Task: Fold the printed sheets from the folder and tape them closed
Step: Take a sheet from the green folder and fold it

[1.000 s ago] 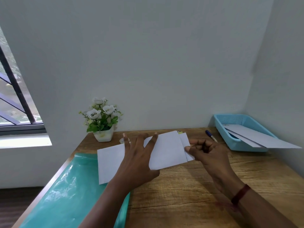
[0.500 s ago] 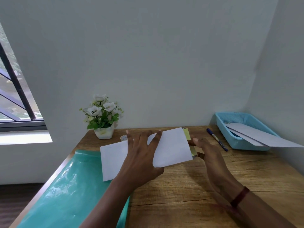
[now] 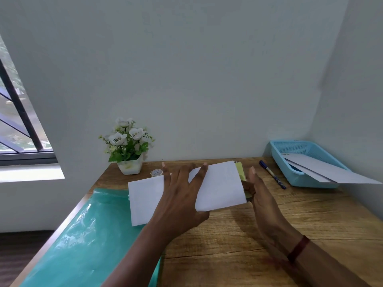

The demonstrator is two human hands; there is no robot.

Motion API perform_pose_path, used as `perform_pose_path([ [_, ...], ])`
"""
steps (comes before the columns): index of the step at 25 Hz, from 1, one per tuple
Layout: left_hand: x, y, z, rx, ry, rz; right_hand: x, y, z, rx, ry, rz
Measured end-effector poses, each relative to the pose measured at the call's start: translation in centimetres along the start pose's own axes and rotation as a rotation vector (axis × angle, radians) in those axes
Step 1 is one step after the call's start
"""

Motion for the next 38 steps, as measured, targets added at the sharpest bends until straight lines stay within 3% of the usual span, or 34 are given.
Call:
perform_pose_path([
  [5,0.1,-0.3,0.0,-0.006,-0.003,-0.003,0.6,-0.1,0.0,0.019,-0.043,0.146],
  [7,0.1,-0.7,-0.1,-0.013,-0.022,-0.010,1.1,-0.6,0.0,-0.075,-0.157,0.156],
  [11,-0.5,-2.5,-0.8,-0.036,-0.109,-0.003,2.2,-1.3,0.0,-0.134,-0.362,-0.015],
  [18,-3.2,-4.9,-2.4,0.064,-0.198,0.076,4.1,-1.1,-0.5,-0.152,-0.327,-0.174],
  [22,-2.5,-8.1,-4.8,0.164,-0.197,0.434,6.1,-1.0,-0.4,-0.166,-0.384,-0.192],
  [27,-2.2,-10.8,-9.0,0.014,-0.310,1.012,8.5,-1.1,-0.4,-0.166,-0.414,-0.143],
  [33,-4.2,-12.5,-10.2,-0.040,-0.273,1.072,10.3,-1.0,0.8,-0.149,-0.480,-0.031],
  [38,-4.8,-12.6,-8.9,-0.149,-0.353,1.066,11.0,-1.2,2.2,-0.041,-0.539,0.013],
])
Point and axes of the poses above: each hand's wrist, its own z-axis away from the middle knuckle, its own y-axis out of the palm, x = y × z, the point moved 2 cm from there along -z, towards the middle knuckle, and after that the axes turned 3 degrees about -z, right-handed, at the moved point
